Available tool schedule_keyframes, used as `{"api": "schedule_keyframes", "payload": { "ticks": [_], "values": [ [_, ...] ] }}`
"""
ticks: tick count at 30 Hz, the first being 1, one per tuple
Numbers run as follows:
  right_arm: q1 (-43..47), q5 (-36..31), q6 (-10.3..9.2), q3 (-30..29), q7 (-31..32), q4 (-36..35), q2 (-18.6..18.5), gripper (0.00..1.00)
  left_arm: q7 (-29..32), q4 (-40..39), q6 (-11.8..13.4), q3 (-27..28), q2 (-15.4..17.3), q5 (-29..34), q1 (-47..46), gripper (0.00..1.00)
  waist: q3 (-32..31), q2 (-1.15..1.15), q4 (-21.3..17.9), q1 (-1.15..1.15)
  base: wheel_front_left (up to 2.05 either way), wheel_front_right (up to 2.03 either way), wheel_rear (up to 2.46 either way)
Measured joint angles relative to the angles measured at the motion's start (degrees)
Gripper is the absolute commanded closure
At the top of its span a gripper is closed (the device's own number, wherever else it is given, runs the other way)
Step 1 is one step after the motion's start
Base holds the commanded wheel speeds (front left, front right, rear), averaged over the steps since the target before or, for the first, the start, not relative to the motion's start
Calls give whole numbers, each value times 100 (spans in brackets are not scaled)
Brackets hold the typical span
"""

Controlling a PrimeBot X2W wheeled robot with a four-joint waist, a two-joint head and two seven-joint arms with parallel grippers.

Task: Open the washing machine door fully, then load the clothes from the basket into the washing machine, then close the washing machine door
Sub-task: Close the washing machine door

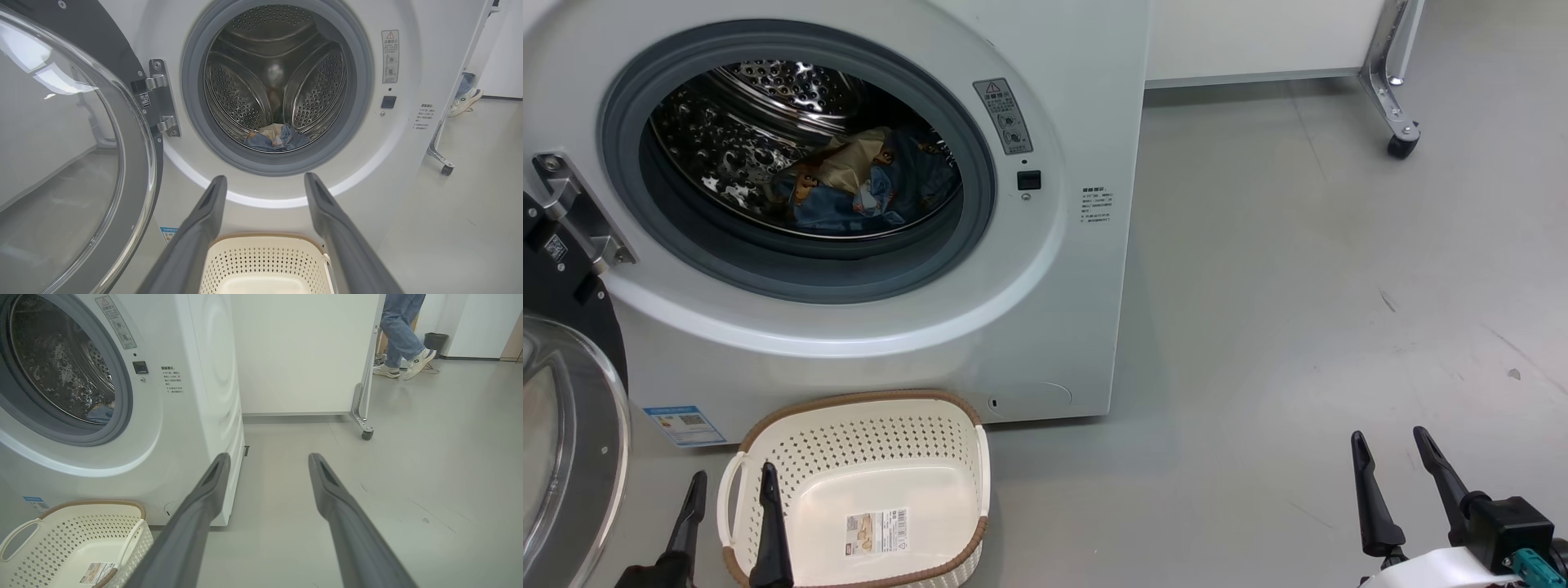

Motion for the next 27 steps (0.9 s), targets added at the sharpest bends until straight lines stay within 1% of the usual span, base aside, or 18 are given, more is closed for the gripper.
{"api": "schedule_keyframes", "payload": {
  "ticks": [8, 10, 17, 20, 27],
  "values": [
    [0, 0, 0, 0, 0, 1, 9, 0, 0, -26, 5, -10, 1, 0, 26, 0, 26, 0, 7, 0, -73, 73, 0],
    [0, 0, 0, 0, 0, 2, 10, 0, 0, -27, 54, -13, 1, 0, 30, 0, 34, 0, 7, 0, -93, 93, 0],
    [-1, 0, 0, 1, 0, 4, 12, 0, 0, -77, 56, -18, 2, -1, 31, 0, 68, 0, 5, 0, -109, 109, 0],
    [-1, 0, 0, 1, 0, 11, 13, 0, 0, -89, 103, -18, 2, 0, 31, 0, 84, 0, 4, 0, -101, 101, 0],
    [-2, 0, 0, 1, 0, 13, 18, 0, 0, -113, 103, -26, 2, 0, 32, 0, 116, 0, 7, 0, -79, 79, 0]
  ]
}}
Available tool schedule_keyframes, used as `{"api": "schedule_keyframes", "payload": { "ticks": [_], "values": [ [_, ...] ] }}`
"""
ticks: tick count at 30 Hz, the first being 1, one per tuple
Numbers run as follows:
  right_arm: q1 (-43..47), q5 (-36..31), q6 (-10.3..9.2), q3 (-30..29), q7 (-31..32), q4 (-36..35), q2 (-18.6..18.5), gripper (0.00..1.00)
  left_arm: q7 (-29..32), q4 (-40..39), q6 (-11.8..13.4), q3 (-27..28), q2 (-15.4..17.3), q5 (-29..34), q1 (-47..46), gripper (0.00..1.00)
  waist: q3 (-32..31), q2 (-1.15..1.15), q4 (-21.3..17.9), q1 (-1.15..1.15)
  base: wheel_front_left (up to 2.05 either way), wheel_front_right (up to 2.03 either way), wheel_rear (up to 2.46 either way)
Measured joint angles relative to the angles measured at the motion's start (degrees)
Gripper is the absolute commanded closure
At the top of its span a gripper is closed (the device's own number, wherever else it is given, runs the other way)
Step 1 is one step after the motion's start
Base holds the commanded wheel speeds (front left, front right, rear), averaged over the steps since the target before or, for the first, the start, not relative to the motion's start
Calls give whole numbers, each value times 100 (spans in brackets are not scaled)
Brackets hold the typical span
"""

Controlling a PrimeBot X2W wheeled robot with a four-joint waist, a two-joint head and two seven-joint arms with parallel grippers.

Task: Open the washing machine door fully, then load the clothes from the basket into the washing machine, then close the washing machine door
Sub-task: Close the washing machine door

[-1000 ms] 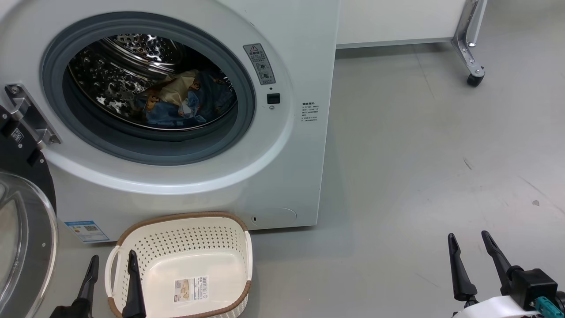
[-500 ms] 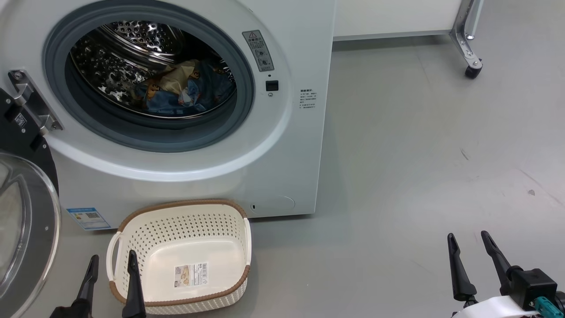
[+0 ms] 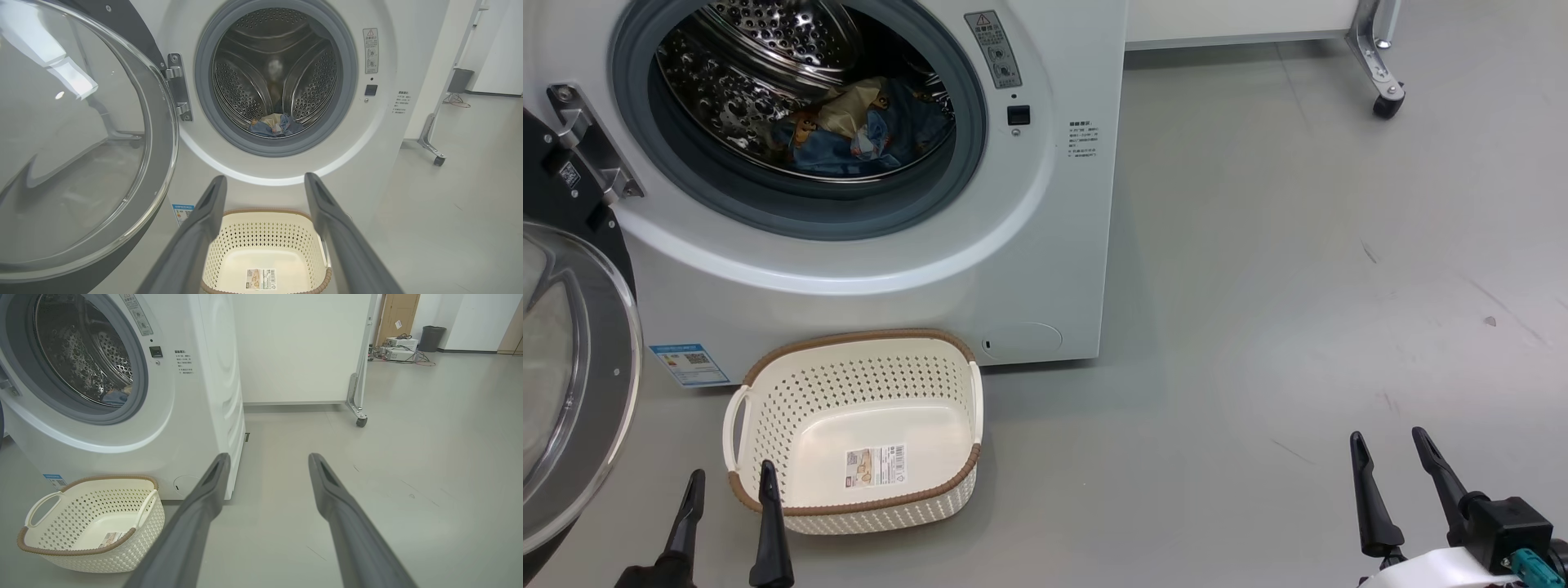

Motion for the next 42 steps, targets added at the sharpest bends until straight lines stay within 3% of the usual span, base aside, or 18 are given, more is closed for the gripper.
{"api": "schedule_keyframes", "payload": {
  "ticks": [22, 31, 42],
  "values": [
    [-2, -7, 0, -98, 0, -69, 20, 0, 0, -26, 0, -88, 4, 163, -4, 0, 50, 0, 88, 0, -23, 23, 0],
    [-96, -60, 1, -46, 0, -162, -81, 0, 0, -26, 21, -127, 10, 177, -20, 0, 82, 0, 497, 0, 0, 0, 0],
    [-249, -109, 1, 246, 0, -193, -246, 0, 0, -29, 153, -136, 16, 153, -49, 0, 62, 0, 1283, 0, 0, 0, 0]
  ]
}}
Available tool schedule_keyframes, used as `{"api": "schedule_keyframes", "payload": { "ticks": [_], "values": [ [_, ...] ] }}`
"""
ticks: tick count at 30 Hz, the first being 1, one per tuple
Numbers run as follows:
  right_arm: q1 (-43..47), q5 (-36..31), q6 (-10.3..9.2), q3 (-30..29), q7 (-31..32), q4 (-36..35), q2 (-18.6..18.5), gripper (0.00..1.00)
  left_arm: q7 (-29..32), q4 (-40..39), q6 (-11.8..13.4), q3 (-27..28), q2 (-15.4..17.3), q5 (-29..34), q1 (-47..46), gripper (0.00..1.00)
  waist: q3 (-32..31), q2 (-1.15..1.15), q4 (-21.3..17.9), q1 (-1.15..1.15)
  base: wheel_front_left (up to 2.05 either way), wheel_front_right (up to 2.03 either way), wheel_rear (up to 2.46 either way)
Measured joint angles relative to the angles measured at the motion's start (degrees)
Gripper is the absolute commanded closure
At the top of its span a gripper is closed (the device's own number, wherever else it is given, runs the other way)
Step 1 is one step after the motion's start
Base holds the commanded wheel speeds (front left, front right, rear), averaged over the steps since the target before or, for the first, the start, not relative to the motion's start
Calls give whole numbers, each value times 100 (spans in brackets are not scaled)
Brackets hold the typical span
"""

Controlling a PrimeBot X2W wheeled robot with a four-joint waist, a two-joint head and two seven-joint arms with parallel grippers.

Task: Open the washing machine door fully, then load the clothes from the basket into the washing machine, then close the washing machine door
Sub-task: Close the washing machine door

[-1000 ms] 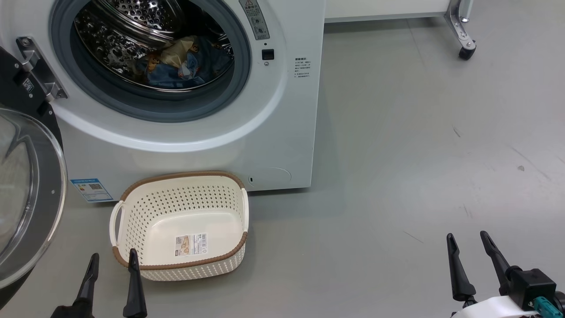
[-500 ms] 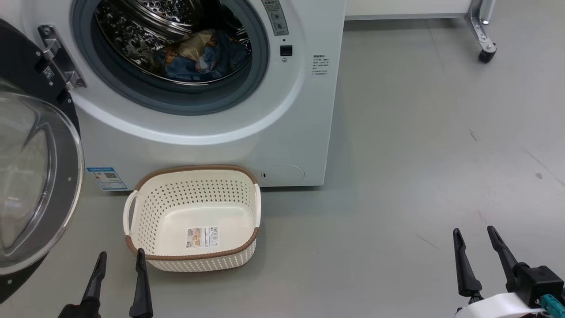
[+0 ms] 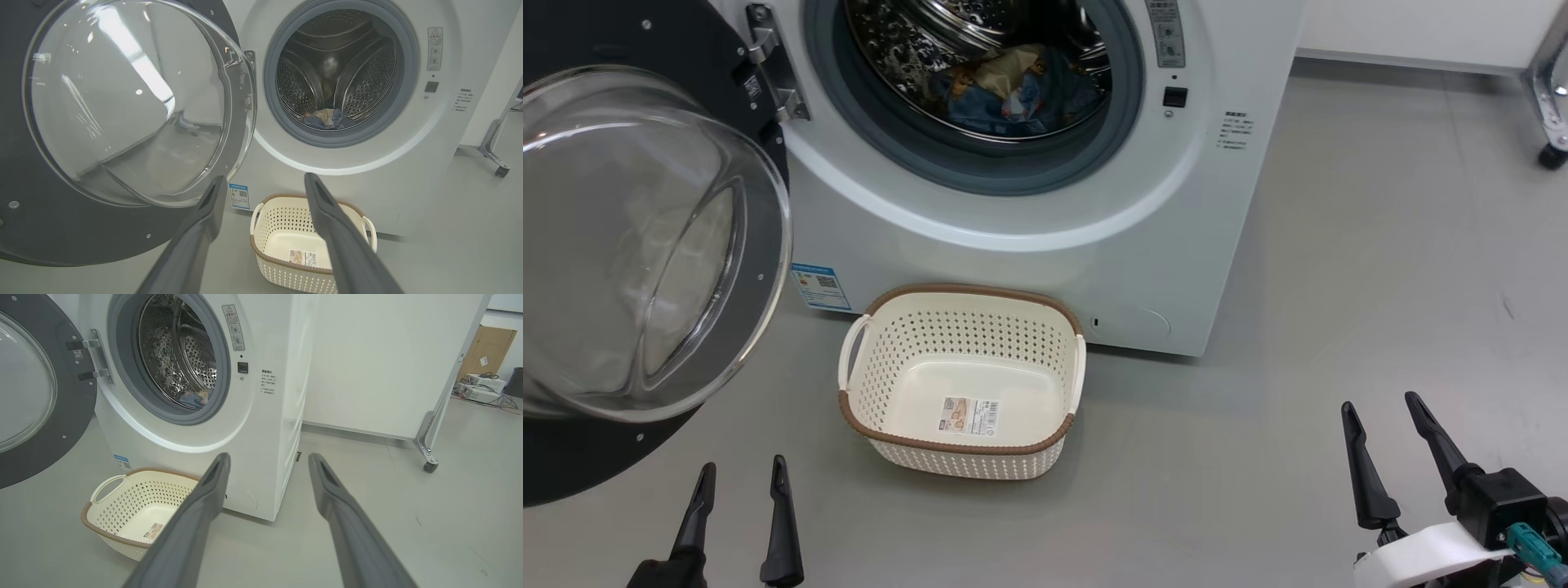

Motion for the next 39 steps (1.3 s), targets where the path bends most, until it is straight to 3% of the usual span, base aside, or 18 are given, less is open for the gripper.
{"api": "schedule_keyframes", "payload": {
  "ticks": [17, 31, 39],
  "values": [
    [-70, 0, 0, 187, 0, 1, -114, 0, 0, 5, 51, -66, 4, -11, -3, 0, -106, 0, 1344, 0, 0, 0, 0],
    [-76, 0, 0, 290, 0, 11, -125, 0, 0, 4, 99, -55, 8, -62, -2, 0, -162, 0, 2024, 0, 0, 0, 0],
    [-163, 0, 0, 513, 0, 60, -137, 0, 0, -88, 188, 60, 12, -212, 8, 0, -165, 0, 2129, 0, 0, 0, 0]
  ]
}}
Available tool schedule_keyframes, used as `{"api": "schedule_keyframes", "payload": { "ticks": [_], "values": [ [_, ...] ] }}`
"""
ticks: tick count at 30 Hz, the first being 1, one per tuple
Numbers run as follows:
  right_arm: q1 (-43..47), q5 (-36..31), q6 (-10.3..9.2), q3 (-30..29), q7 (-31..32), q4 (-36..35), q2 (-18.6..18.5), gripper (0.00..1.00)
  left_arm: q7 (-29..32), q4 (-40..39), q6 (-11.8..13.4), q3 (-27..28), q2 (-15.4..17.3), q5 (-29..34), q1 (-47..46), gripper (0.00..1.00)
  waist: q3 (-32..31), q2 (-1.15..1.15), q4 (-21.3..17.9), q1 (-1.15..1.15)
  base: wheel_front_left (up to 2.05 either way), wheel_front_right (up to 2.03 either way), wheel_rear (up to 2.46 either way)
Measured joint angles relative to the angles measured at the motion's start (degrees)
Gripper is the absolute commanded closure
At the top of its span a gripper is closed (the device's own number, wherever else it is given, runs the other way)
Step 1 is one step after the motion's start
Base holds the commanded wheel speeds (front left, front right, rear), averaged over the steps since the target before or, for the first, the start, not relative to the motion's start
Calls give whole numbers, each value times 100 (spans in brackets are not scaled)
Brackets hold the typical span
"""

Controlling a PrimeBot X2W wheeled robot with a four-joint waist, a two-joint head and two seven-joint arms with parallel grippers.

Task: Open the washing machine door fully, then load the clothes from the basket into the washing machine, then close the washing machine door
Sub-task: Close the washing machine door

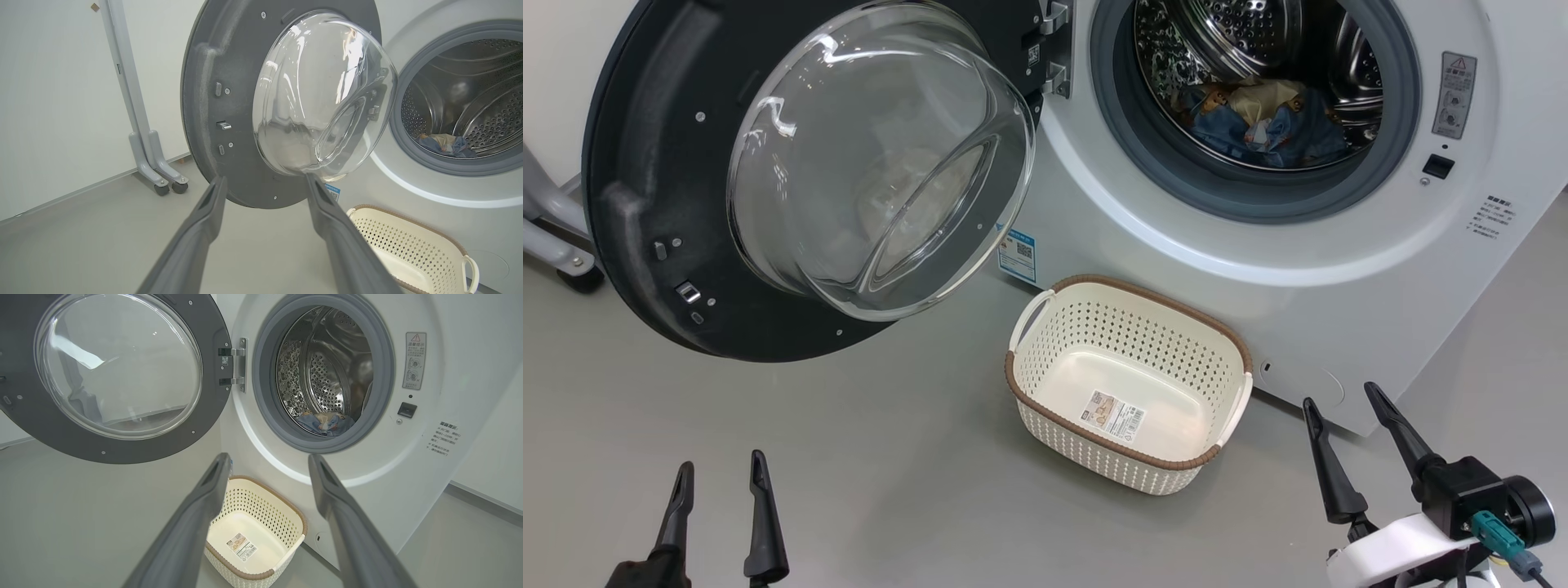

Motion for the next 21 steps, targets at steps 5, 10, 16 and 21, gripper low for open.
{"api": "schedule_keyframes", "payload": {
  "ticks": [5, 10, 16, 21],
  "values": [
    [-70, 0, 0, 57, 0, 18, -19, 0, 0, -54, 43, 47, 0, -90, 2, 50, 17, 0, 17, 0, 0, 0, 0],
    [-102, 1, 0, 98, 0, 42, -23, 0, 0, 24, 115, 160, -2, -1136, 6, 100, 21, 0, 22, 0, 0, 0, 0],
    [-125, 12, 0, 51, 0, 70, 1, 0, -1, 73, 132, 1115, -11, -2579, -140, 100, 13, 0, 22, 0, 0, 0, 0],
    [-119, 16, 0, 20, 0, 103, 16, 0, -11, 260, 22, 2028, -24, -3381, -650, 100, 20, 0, 27, 0, 0, 0, 0]
  ]
}}
